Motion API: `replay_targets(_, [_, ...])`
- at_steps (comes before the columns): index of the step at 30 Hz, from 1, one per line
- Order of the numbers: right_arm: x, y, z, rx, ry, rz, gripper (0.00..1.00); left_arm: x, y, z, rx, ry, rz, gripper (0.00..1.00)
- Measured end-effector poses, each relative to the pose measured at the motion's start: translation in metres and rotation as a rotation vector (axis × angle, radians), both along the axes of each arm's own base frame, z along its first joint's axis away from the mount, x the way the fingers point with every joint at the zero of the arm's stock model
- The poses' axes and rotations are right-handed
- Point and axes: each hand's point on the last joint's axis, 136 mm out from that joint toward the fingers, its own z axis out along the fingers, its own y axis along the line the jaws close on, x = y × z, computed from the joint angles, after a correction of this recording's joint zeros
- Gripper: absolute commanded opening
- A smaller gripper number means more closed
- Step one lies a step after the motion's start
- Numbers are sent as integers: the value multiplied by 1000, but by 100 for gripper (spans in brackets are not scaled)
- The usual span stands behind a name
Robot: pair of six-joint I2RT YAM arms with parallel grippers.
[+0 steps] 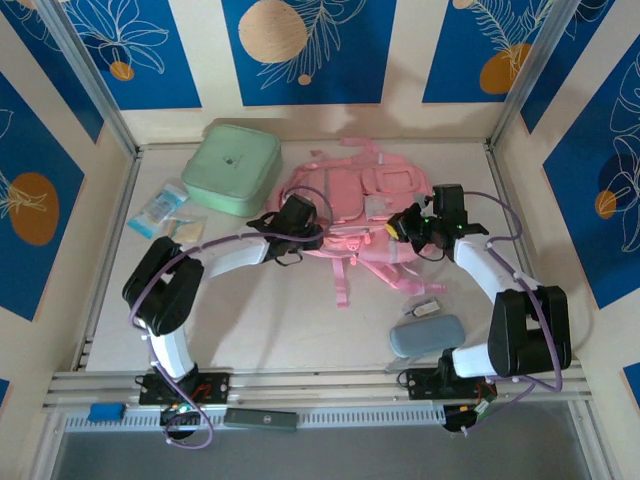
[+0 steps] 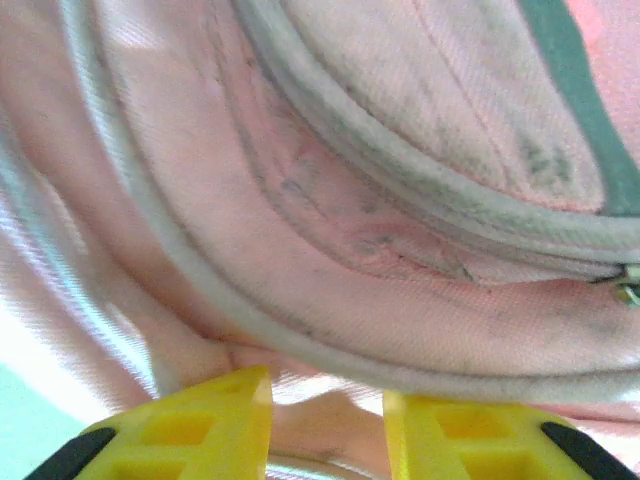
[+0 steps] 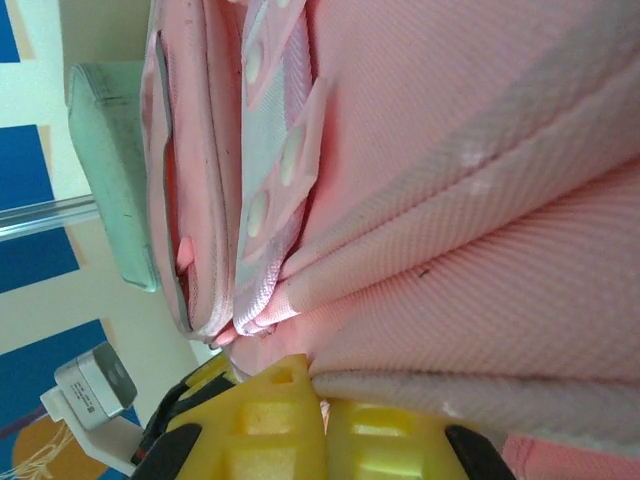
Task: Pack the student bag
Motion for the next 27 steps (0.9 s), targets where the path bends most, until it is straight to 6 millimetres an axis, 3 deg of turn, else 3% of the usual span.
replay_targets(3, [-5, 2, 2, 13, 2, -36, 0, -7, 4, 24, 3, -16, -26, 41])
replay_targets(6, [-10, 5, 2, 24, 8, -66, 0, -18, -9, 62, -63, -65, -58, 45])
replay_targets(9, [-12, 7, 2, 27, 18, -85, 0, -44, -46, 89, -147, -84, -147, 46])
replay_targets(11, [-11, 7, 2, 27, 23, -98, 0, -62, -72, 96, -187, -72, -210, 47])
replay_targets(14, [-11, 6, 1, 30, 29, -110, 0, -83, -105, 94, -208, -47, -282, 49])
replay_targets(17, [-11, 7, 2, 31, 31, -115, 0, -87, -128, 83, -198, -27, -313, 51])
replay_targets(23, [-11, 7, 2, 34, 36, -122, 0, -78, -134, 44, -137, 11, -297, 53])
replay_targets(27, [-11, 7, 1, 34, 37, -124, 0, -68, -142, 29, -112, 14, -285, 53])
